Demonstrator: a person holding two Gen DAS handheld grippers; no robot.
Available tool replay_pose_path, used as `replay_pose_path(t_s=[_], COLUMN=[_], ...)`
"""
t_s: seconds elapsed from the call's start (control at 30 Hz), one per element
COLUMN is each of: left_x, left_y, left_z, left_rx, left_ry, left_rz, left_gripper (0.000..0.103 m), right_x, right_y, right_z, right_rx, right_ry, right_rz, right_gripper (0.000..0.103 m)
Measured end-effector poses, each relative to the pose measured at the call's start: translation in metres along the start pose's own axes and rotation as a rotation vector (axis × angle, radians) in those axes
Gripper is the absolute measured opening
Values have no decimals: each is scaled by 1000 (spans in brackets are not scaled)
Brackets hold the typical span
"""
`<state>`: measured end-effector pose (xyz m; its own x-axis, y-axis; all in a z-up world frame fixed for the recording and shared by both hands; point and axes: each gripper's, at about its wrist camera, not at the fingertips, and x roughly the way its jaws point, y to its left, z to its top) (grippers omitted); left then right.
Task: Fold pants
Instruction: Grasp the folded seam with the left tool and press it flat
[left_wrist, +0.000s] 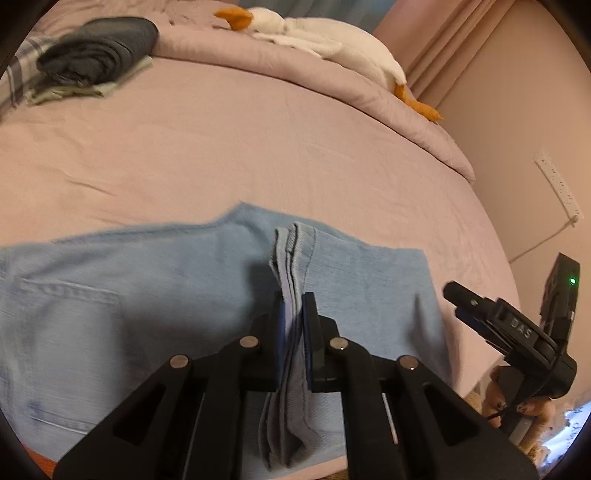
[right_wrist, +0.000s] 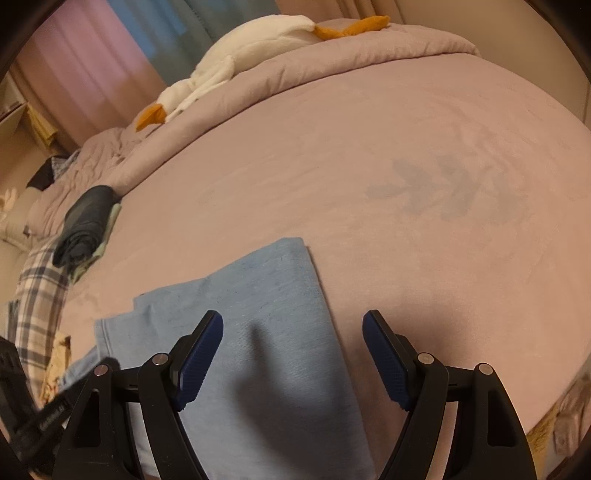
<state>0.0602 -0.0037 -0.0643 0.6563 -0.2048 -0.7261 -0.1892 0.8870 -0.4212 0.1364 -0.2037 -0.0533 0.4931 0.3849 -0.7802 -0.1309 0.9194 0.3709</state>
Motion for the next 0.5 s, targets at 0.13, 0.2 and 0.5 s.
replay_pose_path(t_s=[0.13, 0.2, 0.5], left_x=[2, 7, 36], left_y=[19, 28, 41], left_z=[2, 1, -3], left_rx=[-28, -38, -37], left_ry=[0, 8, 56], left_rz=[52, 73, 96], left_gripper=[8, 8, 13], right_x=[8, 11, 30], right_y=[6, 10, 21], right_z=[-2, -3, -8], right_rx=[-25, -41, -103], right_ry=[19, 26, 50], right_rz=[0, 1, -30], right_gripper=[78, 78, 62])
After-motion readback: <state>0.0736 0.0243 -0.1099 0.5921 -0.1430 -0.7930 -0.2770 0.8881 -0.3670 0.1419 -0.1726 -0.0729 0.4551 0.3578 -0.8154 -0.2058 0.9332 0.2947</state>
